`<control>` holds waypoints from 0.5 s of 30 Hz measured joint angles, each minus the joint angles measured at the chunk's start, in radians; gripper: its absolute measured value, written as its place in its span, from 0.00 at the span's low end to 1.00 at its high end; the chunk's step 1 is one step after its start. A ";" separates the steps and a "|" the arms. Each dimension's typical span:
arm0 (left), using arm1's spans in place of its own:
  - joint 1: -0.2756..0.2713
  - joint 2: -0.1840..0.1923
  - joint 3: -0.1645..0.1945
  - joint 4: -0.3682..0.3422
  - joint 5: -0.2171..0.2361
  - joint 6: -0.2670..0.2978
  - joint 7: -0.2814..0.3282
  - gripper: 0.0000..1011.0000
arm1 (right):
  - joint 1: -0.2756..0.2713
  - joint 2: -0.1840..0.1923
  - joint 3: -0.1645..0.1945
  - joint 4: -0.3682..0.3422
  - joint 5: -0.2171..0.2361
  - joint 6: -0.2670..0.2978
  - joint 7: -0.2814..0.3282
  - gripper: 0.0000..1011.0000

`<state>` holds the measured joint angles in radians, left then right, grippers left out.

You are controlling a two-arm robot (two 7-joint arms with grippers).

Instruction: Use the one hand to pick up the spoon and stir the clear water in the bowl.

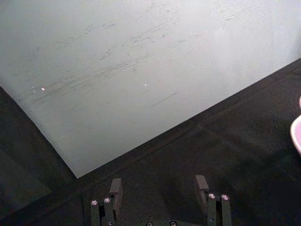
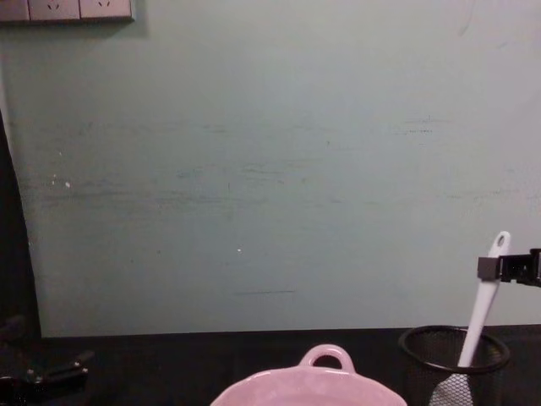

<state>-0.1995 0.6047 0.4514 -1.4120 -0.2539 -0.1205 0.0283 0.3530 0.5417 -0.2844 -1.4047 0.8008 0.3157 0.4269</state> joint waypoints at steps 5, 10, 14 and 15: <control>0.000 0.000 0.000 0.000 0.000 0.000 0.000 1.00 | 0.000 0.000 0.000 0.000 -0.001 0.001 0.000 0.27; 0.000 0.000 0.000 0.000 0.000 0.000 0.000 1.00 | -0.001 -0.001 0.000 0.000 -0.001 0.001 0.000 0.42; 0.000 0.000 0.000 0.000 0.000 0.000 0.000 1.00 | -0.001 -0.001 0.001 -0.001 -0.002 0.001 0.000 0.55; 0.000 0.000 0.000 0.000 0.000 0.000 0.000 1.00 | -0.001 -0.001 0.001 -0.001 -0.002 0.001 0.000 0.59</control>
<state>-0.1995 0.6047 0.4514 -1.4120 -0.2539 -0.1205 0.0283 0.3517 0.5405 -0.2836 -1.4055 0.7988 0.3165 0.4268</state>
